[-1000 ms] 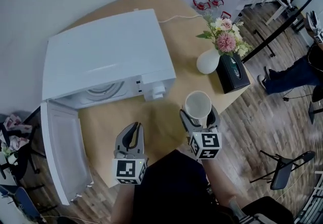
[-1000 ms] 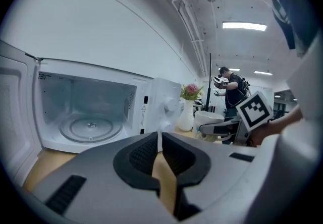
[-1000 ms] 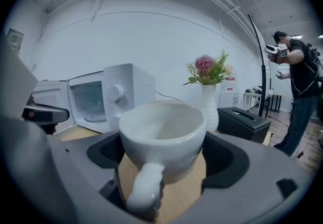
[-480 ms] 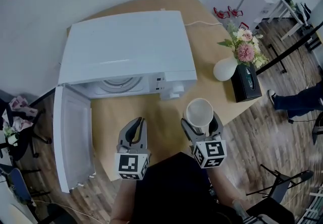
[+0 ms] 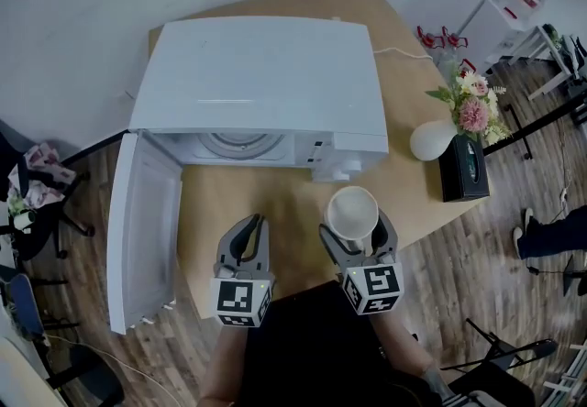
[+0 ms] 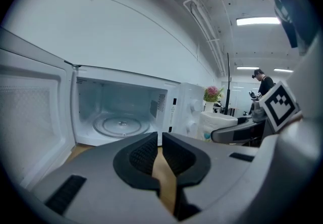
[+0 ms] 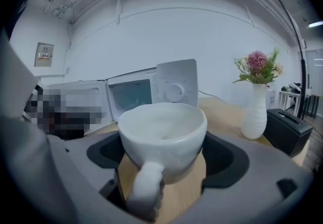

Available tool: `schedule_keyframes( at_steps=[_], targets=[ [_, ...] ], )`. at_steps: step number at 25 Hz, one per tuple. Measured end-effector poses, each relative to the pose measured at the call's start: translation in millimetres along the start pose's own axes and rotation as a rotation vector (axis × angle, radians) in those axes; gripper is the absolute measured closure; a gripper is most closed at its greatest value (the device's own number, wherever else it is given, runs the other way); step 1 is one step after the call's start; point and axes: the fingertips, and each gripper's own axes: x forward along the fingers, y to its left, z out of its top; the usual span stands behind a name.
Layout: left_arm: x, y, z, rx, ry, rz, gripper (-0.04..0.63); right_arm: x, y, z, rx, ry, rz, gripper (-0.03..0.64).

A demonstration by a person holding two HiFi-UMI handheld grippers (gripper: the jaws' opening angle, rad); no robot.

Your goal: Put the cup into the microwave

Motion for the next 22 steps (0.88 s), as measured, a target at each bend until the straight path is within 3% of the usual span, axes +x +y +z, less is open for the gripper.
schedule_keyframes(
  at_steps=[22],
  targets=[
    [-65,61,-21,-0.081,-0.014,0.259,0.588,41,101,5,-0.098,0.033,0.293,0.187]
  ],
)
